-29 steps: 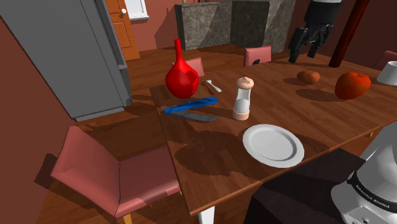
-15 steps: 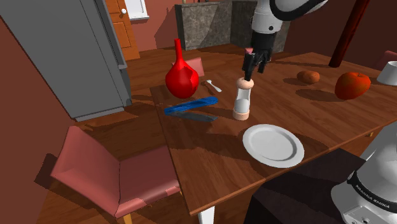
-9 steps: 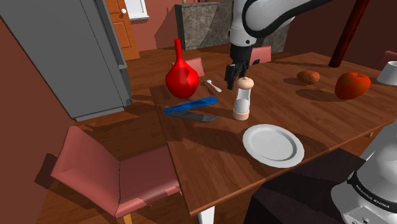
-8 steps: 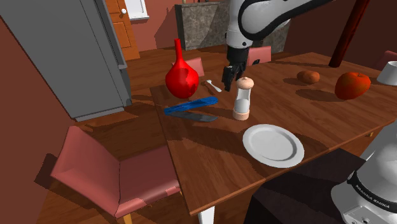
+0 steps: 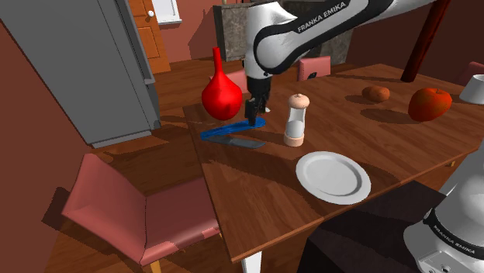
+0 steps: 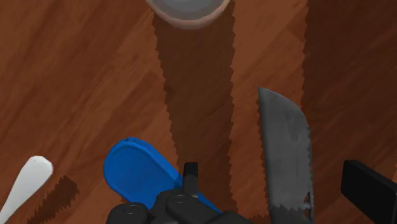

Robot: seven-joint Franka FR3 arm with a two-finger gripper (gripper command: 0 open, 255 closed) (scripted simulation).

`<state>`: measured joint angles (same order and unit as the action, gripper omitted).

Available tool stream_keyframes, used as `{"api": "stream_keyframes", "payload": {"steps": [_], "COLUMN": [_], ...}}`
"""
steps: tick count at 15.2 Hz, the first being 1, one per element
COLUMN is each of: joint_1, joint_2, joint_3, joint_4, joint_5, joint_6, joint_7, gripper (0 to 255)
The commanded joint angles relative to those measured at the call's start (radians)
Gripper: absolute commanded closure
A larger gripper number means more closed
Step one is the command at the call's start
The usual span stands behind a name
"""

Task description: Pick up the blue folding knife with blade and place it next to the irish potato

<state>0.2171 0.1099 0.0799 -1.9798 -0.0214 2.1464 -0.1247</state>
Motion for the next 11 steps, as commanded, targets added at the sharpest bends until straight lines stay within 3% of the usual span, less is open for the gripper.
{"api": "stream_keyframes", "payload": {"steps": [1, 6, 11], "joint_1": [0.014, 0.053, 0.058], "joint_2": [0.07, 0.23, 0.268], "joint_3": [0.013, 0.044, 0.043], "joint_4": [0.057, 0.197, 0.19], "joint_5": [-0.009, -0.039, -0.046], "joint_6": [0.01, 0.022, 0.065], "joint_7": [-0.018, -0.054, -0.054], "gripper": [0, 0, 0]}}
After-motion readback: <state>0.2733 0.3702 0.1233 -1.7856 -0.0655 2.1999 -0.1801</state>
